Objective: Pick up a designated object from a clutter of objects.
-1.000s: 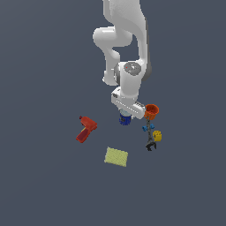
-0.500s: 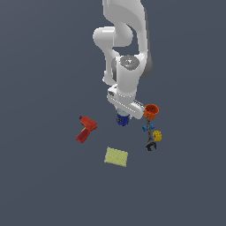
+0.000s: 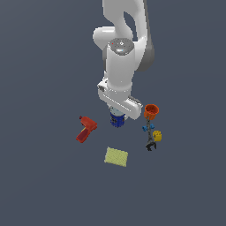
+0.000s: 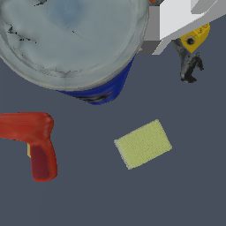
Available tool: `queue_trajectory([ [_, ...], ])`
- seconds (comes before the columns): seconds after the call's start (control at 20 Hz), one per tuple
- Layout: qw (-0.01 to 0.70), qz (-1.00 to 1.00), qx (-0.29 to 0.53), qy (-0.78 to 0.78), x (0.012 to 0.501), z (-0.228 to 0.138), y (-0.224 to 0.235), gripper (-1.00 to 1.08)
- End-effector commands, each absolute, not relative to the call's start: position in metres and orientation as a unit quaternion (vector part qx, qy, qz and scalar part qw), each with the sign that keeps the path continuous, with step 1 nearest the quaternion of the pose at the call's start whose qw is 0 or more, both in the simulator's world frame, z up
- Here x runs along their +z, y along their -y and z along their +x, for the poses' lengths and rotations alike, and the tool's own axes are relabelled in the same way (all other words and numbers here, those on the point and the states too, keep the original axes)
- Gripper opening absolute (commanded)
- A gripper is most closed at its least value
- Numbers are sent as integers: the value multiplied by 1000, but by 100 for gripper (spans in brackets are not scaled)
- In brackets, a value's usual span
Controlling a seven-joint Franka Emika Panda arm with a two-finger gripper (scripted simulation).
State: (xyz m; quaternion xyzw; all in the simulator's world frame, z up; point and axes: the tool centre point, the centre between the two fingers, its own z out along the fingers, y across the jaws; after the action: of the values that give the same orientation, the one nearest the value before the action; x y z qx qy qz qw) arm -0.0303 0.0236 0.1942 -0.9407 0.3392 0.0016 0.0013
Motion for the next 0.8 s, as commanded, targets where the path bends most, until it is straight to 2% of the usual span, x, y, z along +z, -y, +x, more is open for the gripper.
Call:
queue_trajectory([
  [0.0, 2, -941, 0, -339, 216, -15, -14, -100],
  [0.75, 1, -941, 0, -339, 310, 58, 32, -100],
])
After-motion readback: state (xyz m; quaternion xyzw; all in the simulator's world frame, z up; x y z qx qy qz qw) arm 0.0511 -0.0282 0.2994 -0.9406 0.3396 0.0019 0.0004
